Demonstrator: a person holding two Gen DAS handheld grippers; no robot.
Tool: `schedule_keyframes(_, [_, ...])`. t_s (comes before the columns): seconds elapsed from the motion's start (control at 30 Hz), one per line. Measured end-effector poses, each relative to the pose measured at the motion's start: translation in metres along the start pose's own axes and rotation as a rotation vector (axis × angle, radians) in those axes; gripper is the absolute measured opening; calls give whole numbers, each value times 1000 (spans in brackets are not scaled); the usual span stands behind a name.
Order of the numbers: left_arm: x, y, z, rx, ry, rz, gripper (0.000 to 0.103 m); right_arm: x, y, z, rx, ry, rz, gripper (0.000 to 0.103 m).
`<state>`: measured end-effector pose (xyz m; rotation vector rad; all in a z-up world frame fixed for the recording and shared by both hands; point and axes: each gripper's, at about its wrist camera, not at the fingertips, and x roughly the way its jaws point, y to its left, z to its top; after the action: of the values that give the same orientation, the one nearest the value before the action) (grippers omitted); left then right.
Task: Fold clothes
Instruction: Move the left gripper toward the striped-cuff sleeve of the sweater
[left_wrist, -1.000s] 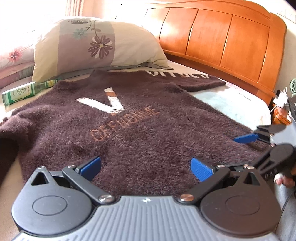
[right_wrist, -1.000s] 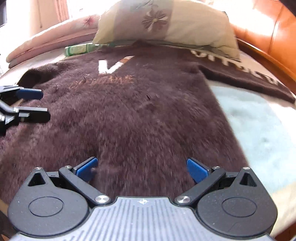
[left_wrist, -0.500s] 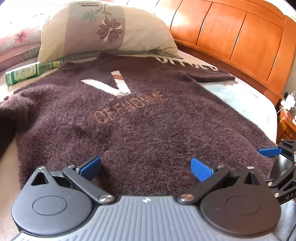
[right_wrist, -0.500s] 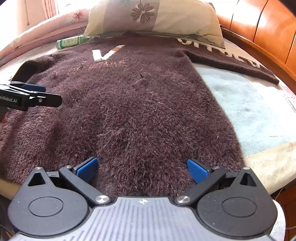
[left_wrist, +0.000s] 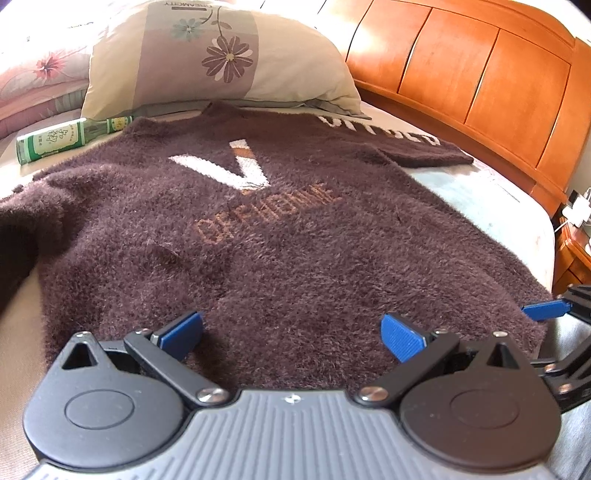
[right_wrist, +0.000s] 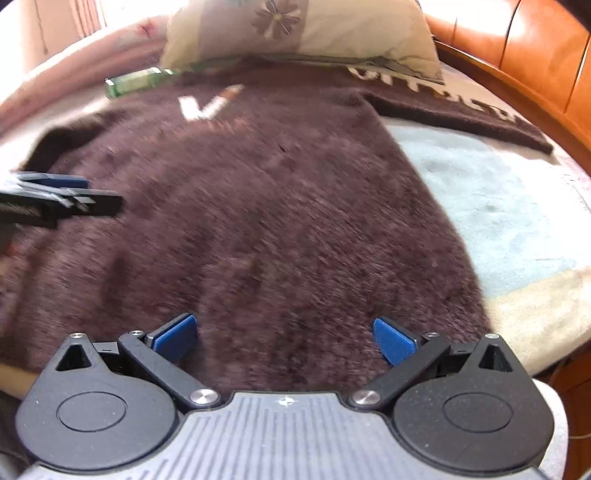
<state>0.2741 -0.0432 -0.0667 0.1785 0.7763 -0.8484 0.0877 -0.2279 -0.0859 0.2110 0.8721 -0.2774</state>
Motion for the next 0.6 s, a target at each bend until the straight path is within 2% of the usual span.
schedule_keyframes(0.17, [1, 0, 0, -5, 1, 8, 102, -4, 20, 14, -73, -82, 56, 103])
schedule_keyframes(0.27, [2, 0, 0, 1, 4, 14, 102, 10, 36, 20, -120, -62, 77, 103])
schedule_keyframes(0.4, [2, 0, -1, 6, 9, 21, 102, 22, 48, 5, -173, -62, 69, 103])
schedule_keyframes(0.6, [4, 3, 3, -19, 12, 34, 102, 9, 48, -18, -202, -50, 55, 103])
